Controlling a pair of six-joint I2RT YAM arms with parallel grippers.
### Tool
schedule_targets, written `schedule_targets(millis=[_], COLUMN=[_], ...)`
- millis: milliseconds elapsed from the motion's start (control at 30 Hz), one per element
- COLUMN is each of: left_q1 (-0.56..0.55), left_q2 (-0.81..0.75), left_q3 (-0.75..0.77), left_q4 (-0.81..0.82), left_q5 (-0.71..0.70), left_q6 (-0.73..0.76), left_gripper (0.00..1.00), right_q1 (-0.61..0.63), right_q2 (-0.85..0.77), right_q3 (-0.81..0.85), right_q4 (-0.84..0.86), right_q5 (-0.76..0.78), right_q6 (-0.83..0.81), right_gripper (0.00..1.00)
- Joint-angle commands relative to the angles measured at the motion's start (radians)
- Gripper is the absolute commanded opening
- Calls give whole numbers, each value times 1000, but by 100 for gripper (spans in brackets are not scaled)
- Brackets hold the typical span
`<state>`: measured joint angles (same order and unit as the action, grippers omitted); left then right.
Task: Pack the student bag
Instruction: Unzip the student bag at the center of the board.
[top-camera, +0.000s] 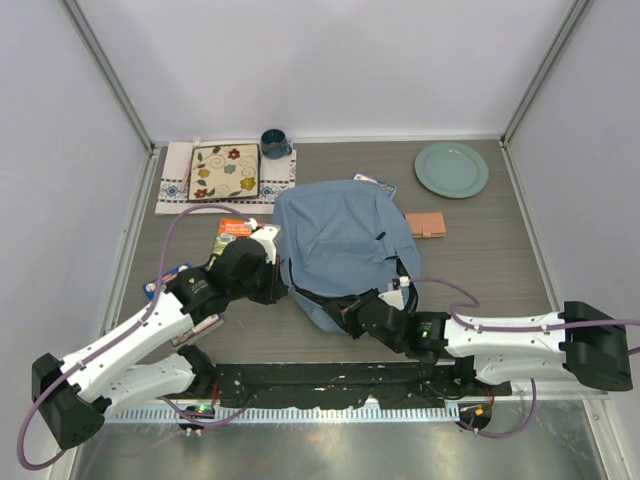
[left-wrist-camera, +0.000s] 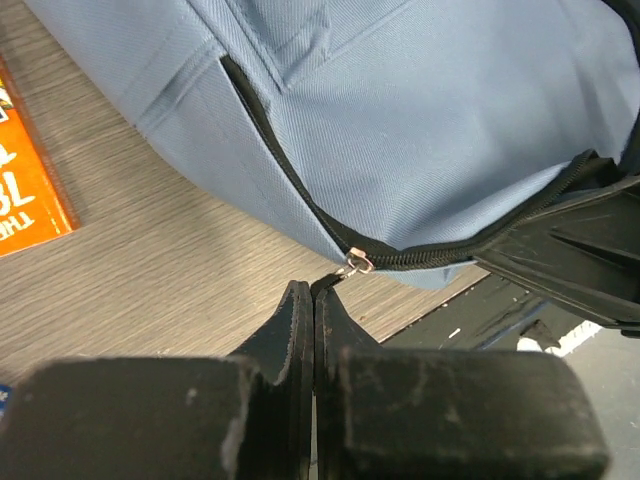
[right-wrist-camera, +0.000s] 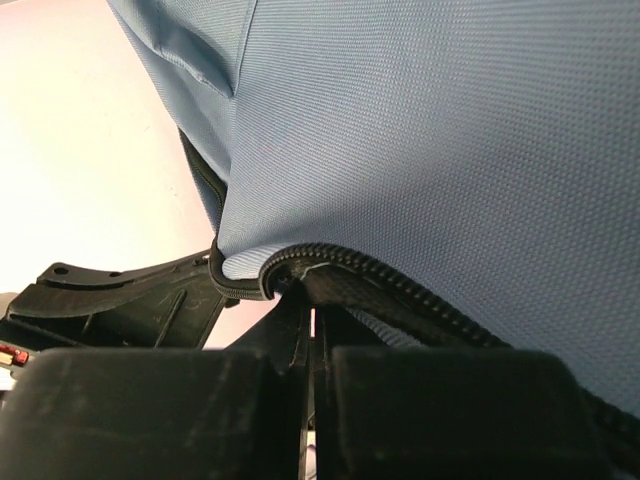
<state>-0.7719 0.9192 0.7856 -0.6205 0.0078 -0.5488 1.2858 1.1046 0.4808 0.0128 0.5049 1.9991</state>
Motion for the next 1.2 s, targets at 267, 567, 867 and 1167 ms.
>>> schedule_targets(millis=[267, 567, 867, 1167], left_q1=[40, 89, 89, 86], left_q2=[164, 101, 56, 44], left_q3=[190, 175, 84, 50], left_q4=[-16, -53, 45, 53], left_q5=[-380, -388, -138, -112], left_q6=[116, 130, 75, 56], left_gripper=[0, 0, 0, 0], right_q1=[10, 27, 27, 27], right_q2=[-46, -48, -94, -141], right_q3=[-113, -136, -12, 50], right_q4=[-80, -79, 29, 53], right_q5=[34, 32, 31, -8], right_q6=[260, 271, 34, 81], right_gripper=[1, 1, 52, 59])
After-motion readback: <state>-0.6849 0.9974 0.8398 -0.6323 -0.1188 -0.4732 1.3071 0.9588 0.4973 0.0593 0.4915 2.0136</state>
